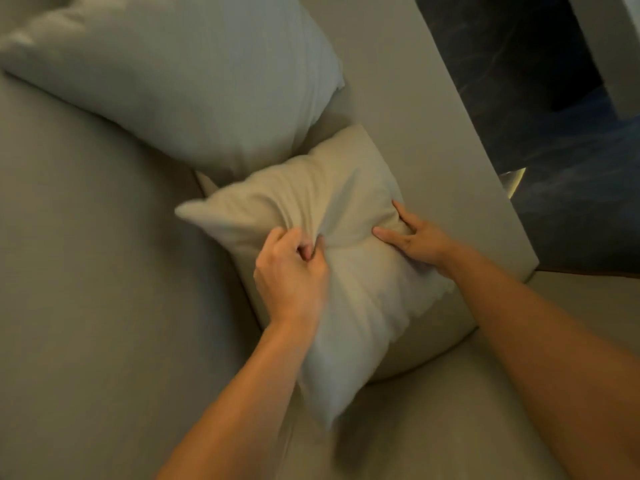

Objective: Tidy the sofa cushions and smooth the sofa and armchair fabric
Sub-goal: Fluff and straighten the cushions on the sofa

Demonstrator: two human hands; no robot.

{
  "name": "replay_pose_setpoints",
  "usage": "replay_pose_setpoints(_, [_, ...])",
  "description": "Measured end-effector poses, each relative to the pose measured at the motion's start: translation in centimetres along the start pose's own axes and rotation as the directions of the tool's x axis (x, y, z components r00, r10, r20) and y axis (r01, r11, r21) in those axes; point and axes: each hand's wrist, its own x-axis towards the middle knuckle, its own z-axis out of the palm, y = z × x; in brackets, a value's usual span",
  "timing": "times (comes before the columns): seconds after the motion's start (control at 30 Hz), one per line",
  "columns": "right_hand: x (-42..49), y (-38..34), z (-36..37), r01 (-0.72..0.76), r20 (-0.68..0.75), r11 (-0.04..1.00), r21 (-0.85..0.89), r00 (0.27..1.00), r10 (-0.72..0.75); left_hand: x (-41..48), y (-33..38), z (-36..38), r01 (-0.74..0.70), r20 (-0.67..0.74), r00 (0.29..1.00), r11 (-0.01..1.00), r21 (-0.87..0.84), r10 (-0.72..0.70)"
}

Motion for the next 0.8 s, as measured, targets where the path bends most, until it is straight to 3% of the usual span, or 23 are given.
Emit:
replay_pose_setpoints(0.1, [-3.5, -1.2, 3.6, -0.103, 0.111, 0.968, 0.229, 0.991, 0.080, 1.9, 1.8, -4.4, -0.045, 0.049, 0.998, 0.993, 0.110, 0.040])
replay_pose_setpoints(0.2, [-6.3, -2.5, 9.0, -0.146, 0.191, 0.934, 0.327, 0.978, 0.086, 2.8, 0.4, -8.6, -0.047, 0.139, 0.990, 0.959, 0.281, 0.008])
replay_pose_setpoints(0.33, [-8.1, -2.7, 14.4, -0.114, 0.120, 0.930, 0.349, 0.990, 0.076, 1.5, -1.2, -11.1, -0.064, 0.236, 0.972, 0.942, 0.330, -0.017])
replay_pose_setpoints(0.4, [-8.3, -2.8, 14.6, -0.120, 0.110, 0.937, 0.329, 0.990, 0.088, 1.8, -0.5, -11.2, -0.095, 0.298, 0.954, 0.914, 0.395, -0.030])
replay_pose_setpoints(0.53, [-7.4, -3.9, 12.1, -0.092, 0.105, 0.923, 0.375, 0.993, 0.057, 5.7, 1.9, -12.2, -0.117, 0.476, 0.846, 0.785, 0.609, -0.242])
replay_pose_setpoints(0.6, [-6.7, -5.8, 10.6, -0.087, 0.084, 0.913, 0.398, 0.995, 0.058, 8.6, 3.1, -13.3, -0.114, 0.466, 0.842, 0.756, 0.644, -0.271])
replay_pose_setpoints(0.7, [-4.8, -10.6, 8.2, -0.037, 0.016, 0.894, 0.447, 0.999, 0.034, 14.4, 3.9, -14.7, -0.121, 0.280, 0.959, 0.826, 0.550, -0.046])
replay_pose_setpoints(0.8, [-1.3, -16.3, 6.9, 0.026, -0.051, 0.835, 0.550, 0.999, 0.003, 22.2, 3.3, -14.9, -0.229, 0.103, 0.972, 0.770, 0.595, 0.210])
